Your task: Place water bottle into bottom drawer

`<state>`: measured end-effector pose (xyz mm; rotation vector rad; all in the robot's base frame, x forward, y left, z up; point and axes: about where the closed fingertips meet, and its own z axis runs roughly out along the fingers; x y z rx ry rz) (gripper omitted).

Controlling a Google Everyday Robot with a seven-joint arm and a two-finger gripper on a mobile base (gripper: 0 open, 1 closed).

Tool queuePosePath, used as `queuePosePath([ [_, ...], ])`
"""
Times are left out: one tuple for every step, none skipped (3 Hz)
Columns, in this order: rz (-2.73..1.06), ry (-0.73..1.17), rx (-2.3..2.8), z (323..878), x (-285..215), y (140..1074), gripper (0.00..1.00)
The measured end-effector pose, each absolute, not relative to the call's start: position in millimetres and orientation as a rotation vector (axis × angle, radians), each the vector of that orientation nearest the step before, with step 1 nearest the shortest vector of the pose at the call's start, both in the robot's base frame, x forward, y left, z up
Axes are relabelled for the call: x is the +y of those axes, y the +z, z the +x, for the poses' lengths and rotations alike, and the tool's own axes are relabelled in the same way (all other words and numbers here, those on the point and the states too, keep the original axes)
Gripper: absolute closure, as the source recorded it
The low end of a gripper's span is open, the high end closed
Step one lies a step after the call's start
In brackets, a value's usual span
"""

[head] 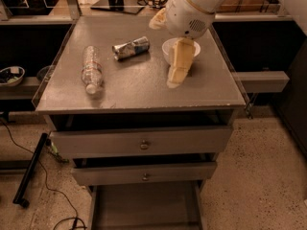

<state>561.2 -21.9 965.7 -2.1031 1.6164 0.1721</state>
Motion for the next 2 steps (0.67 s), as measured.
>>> queuePosePath([
  [-2.103,0.172,1.616,561.2,-21.9,965.7,0.0],
  [-2.116,0.18,1.594,567.4,-13.5,964.8,0.0],
])
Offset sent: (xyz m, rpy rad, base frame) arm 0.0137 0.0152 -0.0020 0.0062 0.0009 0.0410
